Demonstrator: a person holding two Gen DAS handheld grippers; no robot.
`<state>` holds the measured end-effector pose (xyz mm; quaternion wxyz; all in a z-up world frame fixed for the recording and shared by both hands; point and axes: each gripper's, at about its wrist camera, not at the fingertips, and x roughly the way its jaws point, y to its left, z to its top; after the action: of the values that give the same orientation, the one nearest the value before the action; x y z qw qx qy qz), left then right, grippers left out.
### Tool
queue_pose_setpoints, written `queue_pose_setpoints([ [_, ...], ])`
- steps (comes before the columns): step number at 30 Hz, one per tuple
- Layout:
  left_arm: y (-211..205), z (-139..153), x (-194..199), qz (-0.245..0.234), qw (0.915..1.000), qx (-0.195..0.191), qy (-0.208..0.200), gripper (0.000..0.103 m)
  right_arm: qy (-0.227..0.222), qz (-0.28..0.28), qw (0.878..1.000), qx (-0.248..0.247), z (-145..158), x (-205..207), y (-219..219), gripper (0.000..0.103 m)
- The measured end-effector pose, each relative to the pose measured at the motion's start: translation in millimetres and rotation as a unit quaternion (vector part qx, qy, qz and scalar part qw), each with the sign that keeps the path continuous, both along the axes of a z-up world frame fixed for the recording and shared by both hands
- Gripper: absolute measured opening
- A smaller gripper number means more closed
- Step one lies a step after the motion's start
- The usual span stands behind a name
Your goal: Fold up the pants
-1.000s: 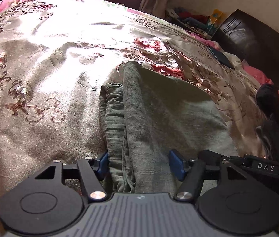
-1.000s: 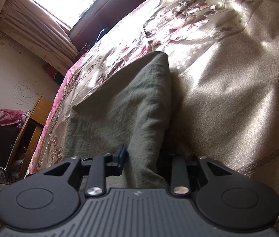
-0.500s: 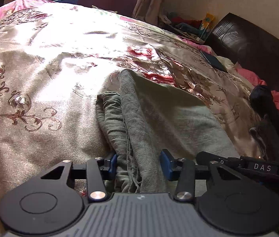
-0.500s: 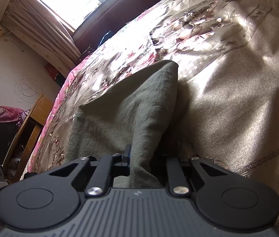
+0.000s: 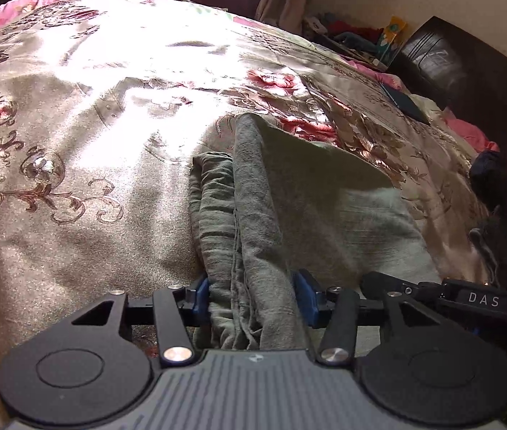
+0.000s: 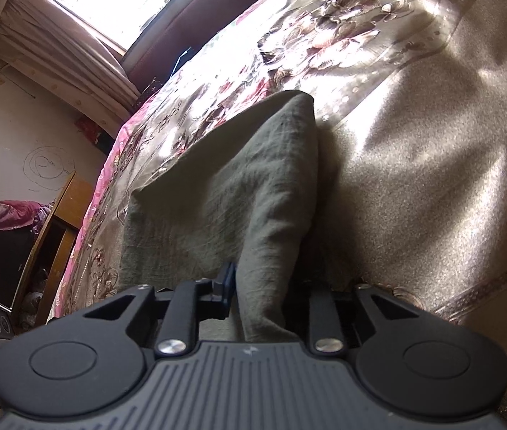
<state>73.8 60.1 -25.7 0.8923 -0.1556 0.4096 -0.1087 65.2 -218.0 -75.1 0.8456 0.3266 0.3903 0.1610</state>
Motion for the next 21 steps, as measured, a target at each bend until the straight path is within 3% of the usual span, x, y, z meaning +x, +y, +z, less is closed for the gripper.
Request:
queue_pose_setpoints([
  [3,-2,0,0,-0.003,1.0000,0.007,-0.002,0.061,-0.007,0.005,1.000,-0.018,3,-1,5,0.023],
  [9,-3,8,-6,-0.010,0.9997,0.009,-0.022,0.050,-0.022,0.006,0.999,-0.040,16,-5,11,0.016],
  [13,6,13,-4,0.000,0.9995,-0.013,-0.029,0.045,-0.028,0.008,0.998,-0.051,24,3,18,0.014],
  [17,15,20,4,0.016,0.9985,0.000,-0.052,0.043,-0.033,0.014,0.997,-0.072,31,16,29,0.014],
  [21,23,8,12,0.028,0.9994,-0.001,-0.023,0.046,-0.016,0.002,0.994,-0.109,24,24,36,0.026],
])
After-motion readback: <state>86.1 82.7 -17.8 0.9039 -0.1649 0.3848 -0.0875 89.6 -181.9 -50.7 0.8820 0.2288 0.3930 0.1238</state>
